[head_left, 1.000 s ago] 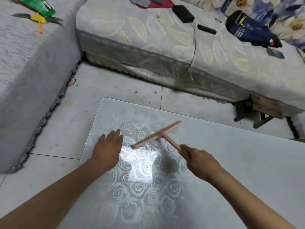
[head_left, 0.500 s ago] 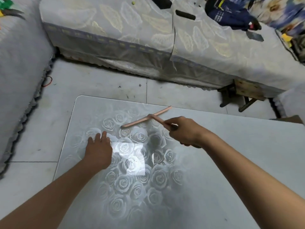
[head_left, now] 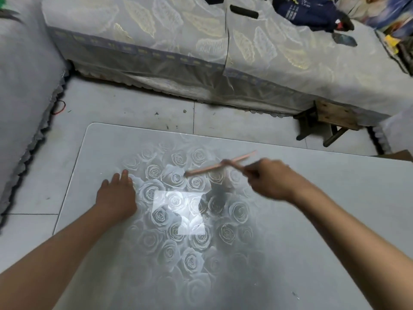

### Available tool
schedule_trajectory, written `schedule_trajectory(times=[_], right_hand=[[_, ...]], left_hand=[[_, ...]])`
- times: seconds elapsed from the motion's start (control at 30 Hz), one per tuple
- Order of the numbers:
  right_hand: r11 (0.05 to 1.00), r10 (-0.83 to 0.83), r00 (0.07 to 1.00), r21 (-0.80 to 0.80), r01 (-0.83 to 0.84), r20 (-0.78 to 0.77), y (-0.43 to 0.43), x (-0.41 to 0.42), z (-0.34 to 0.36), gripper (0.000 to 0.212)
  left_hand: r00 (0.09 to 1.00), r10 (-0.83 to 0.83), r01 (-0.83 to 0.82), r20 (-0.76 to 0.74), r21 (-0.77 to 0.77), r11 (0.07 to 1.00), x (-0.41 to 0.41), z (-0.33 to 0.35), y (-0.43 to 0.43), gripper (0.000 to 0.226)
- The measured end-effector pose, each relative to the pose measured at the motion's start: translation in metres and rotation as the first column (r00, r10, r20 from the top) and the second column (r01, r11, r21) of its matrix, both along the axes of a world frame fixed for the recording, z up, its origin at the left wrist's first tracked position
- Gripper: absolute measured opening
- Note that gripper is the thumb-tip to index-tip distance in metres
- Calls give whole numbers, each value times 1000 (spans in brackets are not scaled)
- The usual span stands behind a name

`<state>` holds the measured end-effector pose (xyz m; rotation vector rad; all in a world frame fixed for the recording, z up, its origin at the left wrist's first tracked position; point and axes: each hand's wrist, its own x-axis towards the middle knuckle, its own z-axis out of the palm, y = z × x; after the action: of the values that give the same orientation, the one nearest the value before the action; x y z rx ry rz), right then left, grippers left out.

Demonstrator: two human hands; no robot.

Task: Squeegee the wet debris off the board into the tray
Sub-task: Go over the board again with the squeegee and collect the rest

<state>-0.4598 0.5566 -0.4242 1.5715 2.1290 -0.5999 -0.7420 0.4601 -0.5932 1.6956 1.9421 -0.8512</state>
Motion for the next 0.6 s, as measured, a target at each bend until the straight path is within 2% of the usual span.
schedule_trajectory(times=[0.1,0.2,0.33,0.37,0.47,0.5,0.6], right_hand=[[990,-136,990,-33,135,-42,7,18,-15,33],[999,-40,997,14,41,-69,-44,51,-32,41],[994,-75,990,-83,65,-123,-90,85,-12,52],[996,-65,988,-65,57,-138,-85,89,-8,52],[990,-5,979,140,35,-205,-43,88,-12,35],[987,-20,982,151,48,-186,-22,84,-16,30],[995,-93,991,37,97,-93,22,74,-29,30]], left_hand=[[998,19,-19,-53,9,1000,2,1,-1,65],[997,43,-37,-57,91,995,22,3,-7,62],[997,-67,60,23,225,972,68,7,-12,56],[995,-92,77,45,256,964,79,7,-12,53],[989,-111,77,98,305,949,108,6,-9,43],[988,-106,69,110,300,951,116,6,-9,39],[987,-102,64,124,276,959,131,2,-11,29]])
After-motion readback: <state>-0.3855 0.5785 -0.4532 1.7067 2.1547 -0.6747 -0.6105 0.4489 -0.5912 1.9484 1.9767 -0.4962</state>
